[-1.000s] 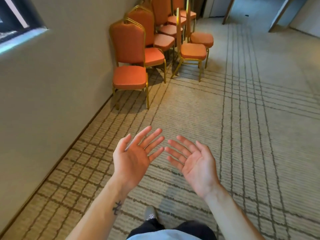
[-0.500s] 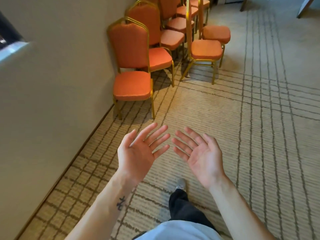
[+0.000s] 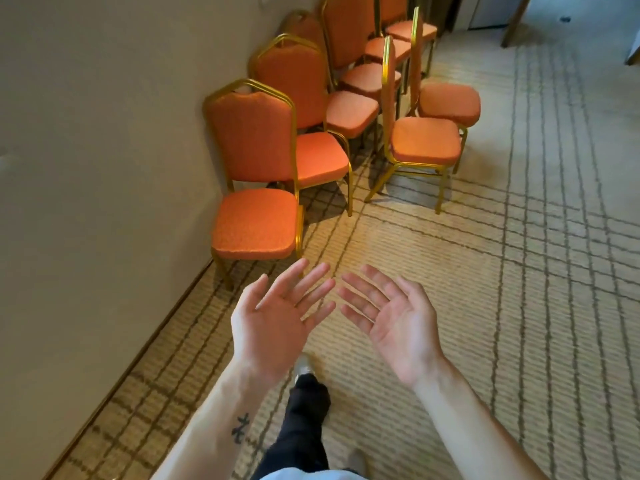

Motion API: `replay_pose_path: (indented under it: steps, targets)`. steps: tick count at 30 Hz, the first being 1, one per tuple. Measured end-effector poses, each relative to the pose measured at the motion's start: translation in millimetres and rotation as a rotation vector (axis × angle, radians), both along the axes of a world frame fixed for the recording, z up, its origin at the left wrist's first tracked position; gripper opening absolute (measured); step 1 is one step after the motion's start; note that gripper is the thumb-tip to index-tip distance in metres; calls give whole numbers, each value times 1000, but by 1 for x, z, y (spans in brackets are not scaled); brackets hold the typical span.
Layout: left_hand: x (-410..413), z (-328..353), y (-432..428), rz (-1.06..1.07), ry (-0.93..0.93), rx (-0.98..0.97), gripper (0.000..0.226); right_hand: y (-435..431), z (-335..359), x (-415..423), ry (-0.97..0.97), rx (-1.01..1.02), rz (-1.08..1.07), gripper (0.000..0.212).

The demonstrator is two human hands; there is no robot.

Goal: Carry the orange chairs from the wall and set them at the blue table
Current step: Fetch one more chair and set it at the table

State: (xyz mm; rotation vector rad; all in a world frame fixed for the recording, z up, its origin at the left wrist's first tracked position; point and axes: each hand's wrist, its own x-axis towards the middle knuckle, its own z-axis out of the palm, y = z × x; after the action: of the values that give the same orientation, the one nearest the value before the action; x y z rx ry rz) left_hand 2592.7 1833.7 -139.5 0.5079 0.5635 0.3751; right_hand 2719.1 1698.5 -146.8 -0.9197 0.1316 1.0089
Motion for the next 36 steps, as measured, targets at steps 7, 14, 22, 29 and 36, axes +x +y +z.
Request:
replay_pose_path:
  steps: [7,14,22,29,36]
  targets:
    - [115,-20,112,4,-19,-68,60,108,-1,107,-33,-47,-39,53]
    - [222,-5,213,-60,-23,-61,61,202,20,201,-71,-40,-67,52]
    - [324,-9,282,19,1,-77,61,279,13,318,-73,-46,-24,51]
    - [432,-20,328,216,-14,-126,66,349,-11,444,-7,-23,110,51]
    - [495,-17,378,416,6,-130,66,430,-9,537,-12,-10,283,50]
